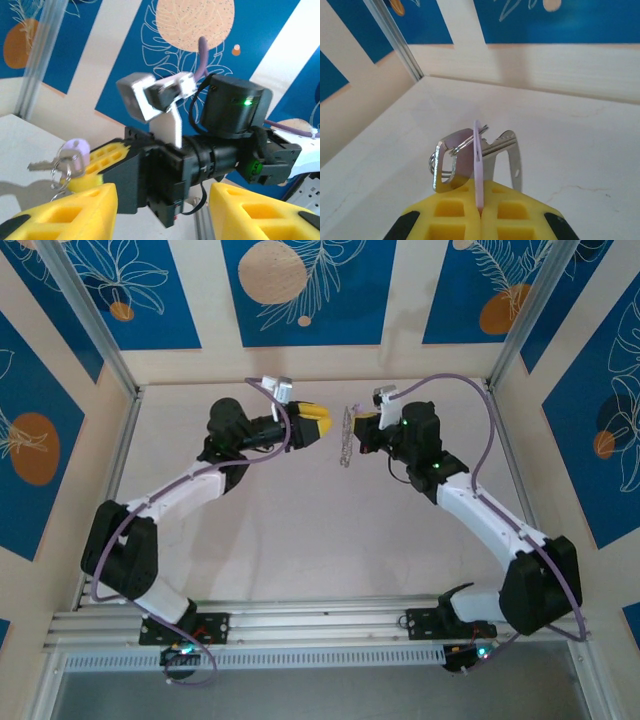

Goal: Put the keys on the keyring

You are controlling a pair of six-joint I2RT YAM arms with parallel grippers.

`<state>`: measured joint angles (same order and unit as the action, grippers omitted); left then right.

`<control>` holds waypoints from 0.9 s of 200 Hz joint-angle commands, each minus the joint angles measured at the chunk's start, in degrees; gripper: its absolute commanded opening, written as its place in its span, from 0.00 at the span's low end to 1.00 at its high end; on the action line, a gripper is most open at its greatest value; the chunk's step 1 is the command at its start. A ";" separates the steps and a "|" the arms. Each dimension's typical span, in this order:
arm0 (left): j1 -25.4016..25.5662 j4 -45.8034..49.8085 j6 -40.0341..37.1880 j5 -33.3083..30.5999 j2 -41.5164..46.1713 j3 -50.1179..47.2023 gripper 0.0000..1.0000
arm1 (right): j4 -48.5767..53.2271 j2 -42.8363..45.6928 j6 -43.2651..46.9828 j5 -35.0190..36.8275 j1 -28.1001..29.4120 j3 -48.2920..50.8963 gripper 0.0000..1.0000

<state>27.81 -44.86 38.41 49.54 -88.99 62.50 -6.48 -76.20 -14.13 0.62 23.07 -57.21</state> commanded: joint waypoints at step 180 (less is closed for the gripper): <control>-3.07 10.05 -7.27 -4.36 7.60 -4.93 0.59 | -9.17 -15.20 -8.64 -3.32 -3.79 4.62 0.00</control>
<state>25.34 -35.03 32.36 45.76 -82.43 58.11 -13.34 -94.98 -21.04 -1.23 19.16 -55.33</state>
